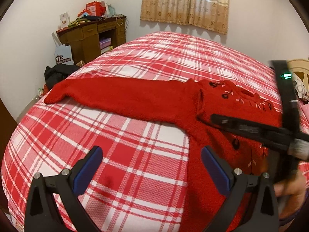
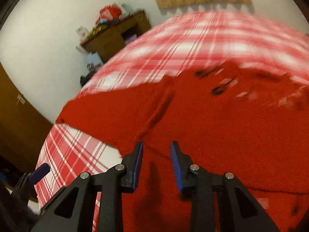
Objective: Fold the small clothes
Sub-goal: 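Lay the sleeve across the sweater body and open the right tool, then grasp the other sleeve cuff with the left tool and lift it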
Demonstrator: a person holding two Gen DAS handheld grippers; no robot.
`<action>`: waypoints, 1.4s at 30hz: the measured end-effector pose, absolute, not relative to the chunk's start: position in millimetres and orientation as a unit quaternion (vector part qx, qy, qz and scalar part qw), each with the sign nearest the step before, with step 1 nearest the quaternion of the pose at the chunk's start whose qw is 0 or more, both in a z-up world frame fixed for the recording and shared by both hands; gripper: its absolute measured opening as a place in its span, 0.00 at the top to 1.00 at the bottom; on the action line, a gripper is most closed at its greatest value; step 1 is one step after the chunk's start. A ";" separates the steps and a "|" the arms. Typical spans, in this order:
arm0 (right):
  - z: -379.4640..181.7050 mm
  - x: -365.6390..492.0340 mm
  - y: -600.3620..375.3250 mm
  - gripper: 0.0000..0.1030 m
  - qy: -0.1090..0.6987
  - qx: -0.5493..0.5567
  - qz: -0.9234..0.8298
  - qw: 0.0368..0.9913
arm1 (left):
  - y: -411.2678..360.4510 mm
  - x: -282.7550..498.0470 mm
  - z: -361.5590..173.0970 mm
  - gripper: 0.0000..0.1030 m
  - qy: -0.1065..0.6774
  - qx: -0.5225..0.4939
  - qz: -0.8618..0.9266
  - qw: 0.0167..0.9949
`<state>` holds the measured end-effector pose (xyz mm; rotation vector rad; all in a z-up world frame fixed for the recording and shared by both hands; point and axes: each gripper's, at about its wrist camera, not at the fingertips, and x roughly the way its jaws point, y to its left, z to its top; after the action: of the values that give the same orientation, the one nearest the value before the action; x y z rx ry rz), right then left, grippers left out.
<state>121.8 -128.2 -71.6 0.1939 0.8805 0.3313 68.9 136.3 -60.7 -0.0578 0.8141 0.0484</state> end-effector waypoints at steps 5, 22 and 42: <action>-53.2 112.1 -241.0 0.70 0.387 0.114 0.042 0.914 | 110.8 84.8 -52.9 0.00 0.389 -0.010 0.003 0.921; -114.7 140.4 -350.5 0.70 0.426 0.064 -0.139 0.892 | 31.4 177.0 -92.1 0.00 0.418 0.059 0.030 0.906; -42.6 43.1 -205.5 0.70 0.348 0.042 -0.009 0.937 | 253.2 140.5 -56.4 0.00 0.394 -0.069 0.194 0.896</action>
<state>43.1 -205.5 -42.6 0.0855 0.7101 -0.0185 140.5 253.2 -56.4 -0.1432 0.8160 0.4015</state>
